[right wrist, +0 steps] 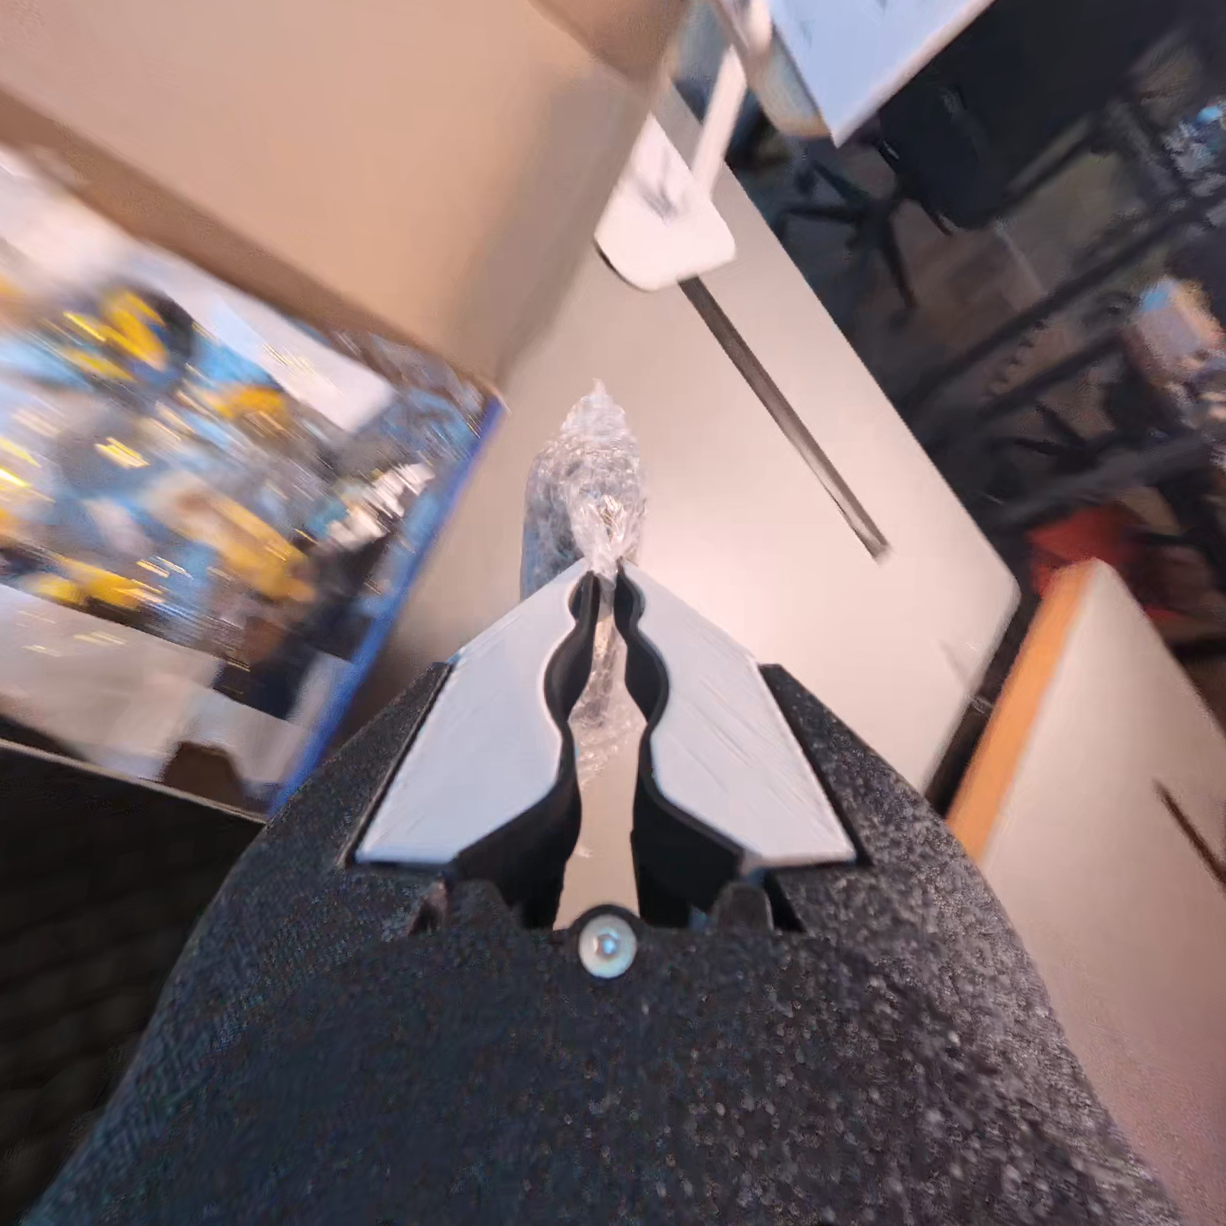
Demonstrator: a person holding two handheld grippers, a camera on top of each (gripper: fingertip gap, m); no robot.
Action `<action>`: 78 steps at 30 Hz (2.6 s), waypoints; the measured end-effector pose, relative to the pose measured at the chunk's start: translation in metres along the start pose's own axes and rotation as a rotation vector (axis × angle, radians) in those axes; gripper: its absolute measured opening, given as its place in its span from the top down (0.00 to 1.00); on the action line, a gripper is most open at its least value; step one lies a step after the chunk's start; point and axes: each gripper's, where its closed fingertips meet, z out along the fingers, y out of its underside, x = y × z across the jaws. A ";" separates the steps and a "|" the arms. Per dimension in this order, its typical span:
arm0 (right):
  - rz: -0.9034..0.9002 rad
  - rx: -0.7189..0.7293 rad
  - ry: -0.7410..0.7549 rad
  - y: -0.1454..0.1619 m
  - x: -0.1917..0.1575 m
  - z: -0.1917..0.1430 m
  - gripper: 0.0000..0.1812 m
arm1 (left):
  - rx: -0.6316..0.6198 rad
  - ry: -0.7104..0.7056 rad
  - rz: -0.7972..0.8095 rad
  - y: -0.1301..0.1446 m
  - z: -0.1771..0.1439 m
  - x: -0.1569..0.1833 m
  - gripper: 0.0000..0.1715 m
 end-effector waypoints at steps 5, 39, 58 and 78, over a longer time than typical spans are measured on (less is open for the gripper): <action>0.271 0.282 -0.550 -0.114 -0.066 -0.042 0.99 | 0.040 0.081 0.049 -0.023 0.020 0.020 0.77; -0.102 -0.121 -0.789 -0.040 -0.209 0.053 0.61 | -0.614 0.303 0.119 0.050 0.132 0.016 0.81; 0.254 0.535 -0.477 -0.087 -0.122 -0.009 0.65 | -0.220 -0.482 -0.439 0.074 -0.086 -0.191 0.65; 0.359 0.727 -0.375 -0.077 -0.136 -0.030 0.77 | -0.734 -0.378 0.340 0.157 -0.076 -0.160 1.00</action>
